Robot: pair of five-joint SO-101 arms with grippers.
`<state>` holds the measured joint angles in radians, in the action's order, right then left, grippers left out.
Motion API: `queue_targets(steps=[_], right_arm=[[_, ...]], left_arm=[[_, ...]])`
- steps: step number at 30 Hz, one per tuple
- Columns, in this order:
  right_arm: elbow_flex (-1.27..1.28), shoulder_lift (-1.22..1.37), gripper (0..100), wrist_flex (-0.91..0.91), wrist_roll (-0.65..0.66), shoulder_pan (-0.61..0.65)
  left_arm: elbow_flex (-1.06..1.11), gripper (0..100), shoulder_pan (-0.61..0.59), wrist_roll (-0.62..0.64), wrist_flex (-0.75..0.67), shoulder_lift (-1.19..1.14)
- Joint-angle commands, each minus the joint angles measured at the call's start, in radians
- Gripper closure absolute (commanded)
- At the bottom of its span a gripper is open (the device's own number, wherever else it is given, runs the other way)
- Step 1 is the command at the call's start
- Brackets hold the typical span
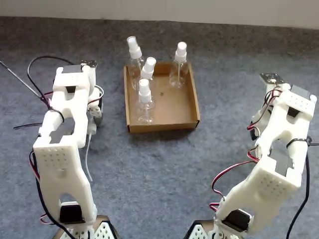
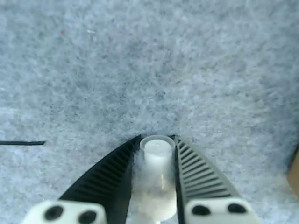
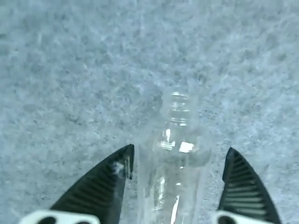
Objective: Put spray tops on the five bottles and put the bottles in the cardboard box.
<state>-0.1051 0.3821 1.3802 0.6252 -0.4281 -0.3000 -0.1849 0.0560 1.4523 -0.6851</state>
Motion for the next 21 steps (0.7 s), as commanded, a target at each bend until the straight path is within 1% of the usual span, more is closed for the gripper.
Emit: queue_targets(steps=[1, 21], right_arm=[[-0.005, -0.01, 75.9, -0.012, 0.008, 0.021], [0.027, -0.01, 76.0, -0.012, 0.008, 0.019]], left_arm=[[0.002, 93, 0.012, 0.002, -0.038, -0.002], [0.002, 93, 0.013, 0.002, -0.038, -0.002]])
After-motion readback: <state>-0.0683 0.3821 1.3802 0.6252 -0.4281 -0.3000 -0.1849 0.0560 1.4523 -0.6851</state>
